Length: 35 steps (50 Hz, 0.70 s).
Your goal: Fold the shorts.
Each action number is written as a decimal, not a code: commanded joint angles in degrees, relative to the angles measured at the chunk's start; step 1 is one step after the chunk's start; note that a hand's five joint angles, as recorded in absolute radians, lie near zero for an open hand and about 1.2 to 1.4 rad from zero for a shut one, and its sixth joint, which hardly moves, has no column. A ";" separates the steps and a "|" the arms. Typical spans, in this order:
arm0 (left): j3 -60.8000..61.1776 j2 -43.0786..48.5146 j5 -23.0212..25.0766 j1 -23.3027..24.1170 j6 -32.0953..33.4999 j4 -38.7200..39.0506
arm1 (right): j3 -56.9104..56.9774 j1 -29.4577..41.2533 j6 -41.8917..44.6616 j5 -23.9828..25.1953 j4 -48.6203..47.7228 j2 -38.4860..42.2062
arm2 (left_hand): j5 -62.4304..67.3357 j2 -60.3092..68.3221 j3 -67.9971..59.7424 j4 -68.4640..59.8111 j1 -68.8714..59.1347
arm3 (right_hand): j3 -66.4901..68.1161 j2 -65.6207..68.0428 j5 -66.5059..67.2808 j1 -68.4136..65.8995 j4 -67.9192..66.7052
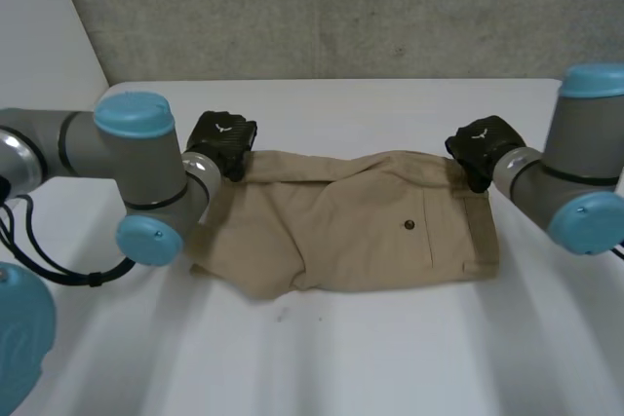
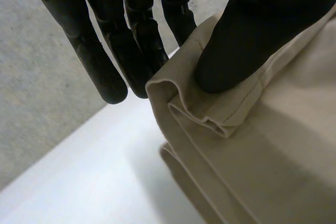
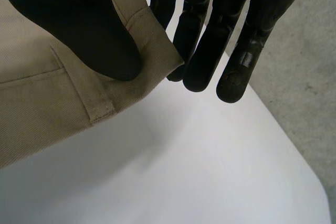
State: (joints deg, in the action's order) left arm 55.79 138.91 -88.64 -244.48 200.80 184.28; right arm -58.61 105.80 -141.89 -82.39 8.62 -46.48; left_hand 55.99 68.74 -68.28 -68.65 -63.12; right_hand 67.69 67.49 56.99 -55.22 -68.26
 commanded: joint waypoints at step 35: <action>13.47 -4.27 2.42 0.85 3.11 17.51 | -10.03 4.94 -2.95 -5.42 -11.08 -6.69 | -55.44 -58.19 57.73 58.10 52.57 | -57.69 -57.49 -56.99 45.22 58.26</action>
State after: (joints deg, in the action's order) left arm 71.07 131.14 -88.32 -243.66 203.76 202.29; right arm -66.43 110.70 -145.08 -88.21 -4.30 -53.67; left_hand 2.66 11.49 -12.25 -11.71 -11.37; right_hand 12.19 12.47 3.67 -11.63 -13.30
